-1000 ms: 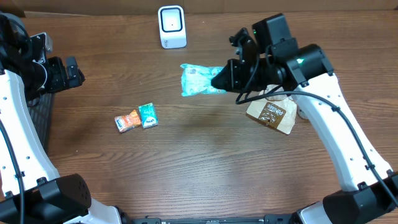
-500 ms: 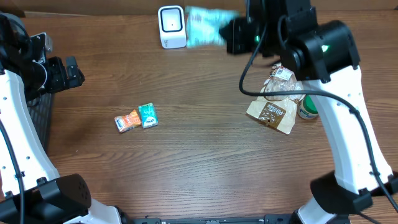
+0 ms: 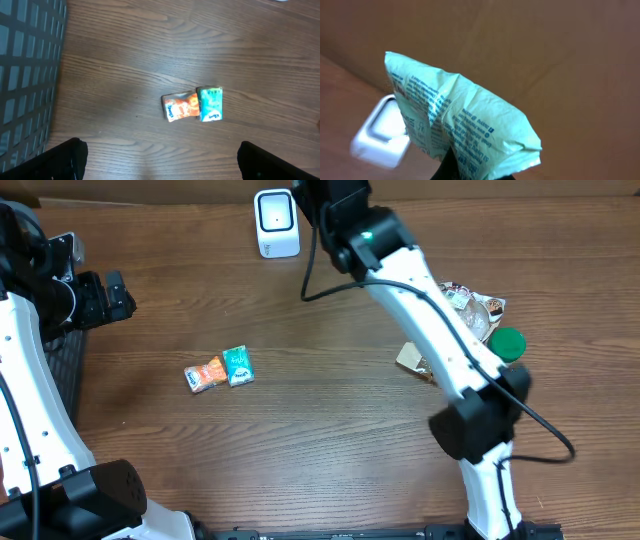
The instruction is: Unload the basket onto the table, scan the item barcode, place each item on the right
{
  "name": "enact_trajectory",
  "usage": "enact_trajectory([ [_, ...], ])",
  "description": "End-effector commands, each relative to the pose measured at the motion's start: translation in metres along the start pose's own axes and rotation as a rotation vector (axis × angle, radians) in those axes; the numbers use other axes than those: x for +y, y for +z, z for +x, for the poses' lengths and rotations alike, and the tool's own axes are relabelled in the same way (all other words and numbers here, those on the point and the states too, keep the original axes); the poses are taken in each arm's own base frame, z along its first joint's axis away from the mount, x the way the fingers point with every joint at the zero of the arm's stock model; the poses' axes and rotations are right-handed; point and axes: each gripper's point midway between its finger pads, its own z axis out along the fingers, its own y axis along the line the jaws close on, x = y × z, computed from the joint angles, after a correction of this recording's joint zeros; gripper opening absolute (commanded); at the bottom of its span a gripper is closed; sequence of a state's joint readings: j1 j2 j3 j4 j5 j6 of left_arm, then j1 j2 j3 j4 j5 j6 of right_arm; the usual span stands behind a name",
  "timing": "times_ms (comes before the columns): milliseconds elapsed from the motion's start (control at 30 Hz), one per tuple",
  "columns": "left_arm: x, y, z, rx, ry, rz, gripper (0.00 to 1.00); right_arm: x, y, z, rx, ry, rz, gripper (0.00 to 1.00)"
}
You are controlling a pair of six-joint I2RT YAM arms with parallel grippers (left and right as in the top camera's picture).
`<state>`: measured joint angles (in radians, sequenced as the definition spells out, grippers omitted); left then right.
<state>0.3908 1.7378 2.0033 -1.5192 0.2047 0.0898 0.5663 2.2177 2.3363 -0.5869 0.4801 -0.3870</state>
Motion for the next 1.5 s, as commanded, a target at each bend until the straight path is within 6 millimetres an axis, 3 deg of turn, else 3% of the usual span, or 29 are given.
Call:
enact_trajectory([
  [0, 0.000, 0.000, -0.001, -0.003, 0.018, 0.000, 1.00, -0.004, 0.024, 0.003, -0.009, -0.251, 0.098, 0.04],
  [100, 0.000, 0.000, -0.001, -0.003, 0.018, 0.000, 0.99, 0.011, 0.049, 0.007, -0.045, -0.363, 0.123, 0.05],
  [200, 0.000, 0.000, -0.001, -0.003, 0.019, 0.001, 0.99, 0.025, 0.067, 0.012, -0.073, -0.442, 0.129, 0.13],
  [367, 0.000, 0.000, -0.001, -0.003, 0.018, 0.001, 1.00, 0.055, 0.089, 0.019, -0.132, -0.516, 0.089, 0.18],
  [567, 0.000, 0.000, -0.001, -0.003, 0.018, 0.000, 0.99, 0.071, 0.110, 0.028, -0.182, -0.528, 0.120, 0.20],
  [733, 0.001, 0.000, -0.001, -0.003, 0.018, 0.000, 1.00, 0.076, 0.117, 0.029, -0.214, -0.616, 0.158, 0.19],
  [767, 0.001, 0.000, -0.001, -0.003, 0.018, 0.000, 1.00, 0.076, 0.118, 0.029, -0.214, -0.614, 0.159, 0.14],
  [800, 0.000, 0.000, -0.001, -0.003, 0.018, 0.001, 1.00, 0.075, 0.118, 0.030, -0.211, -0.610, 0.161, 0.09],
  [900, 0.000, 0.000, -0.001, -0.003, 0.019, 0.001, 1.00, 0.063, 0.117, 0.031, -0.178, -0.591, 0.217, 0.08],
  [1000, 0.000, 0.000, -0.001, -0.003, 0.018, 0.001, 1.00, 0.047, 0.114, 0.033, -0.152, -0.449, 0.289, 0.21],
  [1133, 0.000, 0.000, -0.001, -0.003, 0.018, 0.001, 0.99, 0.018, 0.115, 0.043, -0.139, -0.152, 0.353, 0.26],
  [1267, 0.000, 0.000, -0.001, -0.003, 0.018, 0.000, 1.00, 0.006, 0.127, 0.074, -0.096, 0.230, 0.329, 0.39],
  [1367, 0.000, 0.000, -0.001, -0.003, 0.018, 0.001, 1.00, 0.018, 0.138, 0.118, 0.038, 0.429, 0.243, 0.57],
  [1400, 0.000, 0.000, -0.001, -0.003, 0.018, 0.001, 1.00, 0.030, 0.142, 0.134, 0.104, 0.449, 0.173, 0.66],
  [1467, 0.000, 0.000, -0.001, -0.003, 0.018, 0.001, 1.00, 0.054, 0.143, 0.164, 0.235, 0.533, 0.017, 0.72],
])
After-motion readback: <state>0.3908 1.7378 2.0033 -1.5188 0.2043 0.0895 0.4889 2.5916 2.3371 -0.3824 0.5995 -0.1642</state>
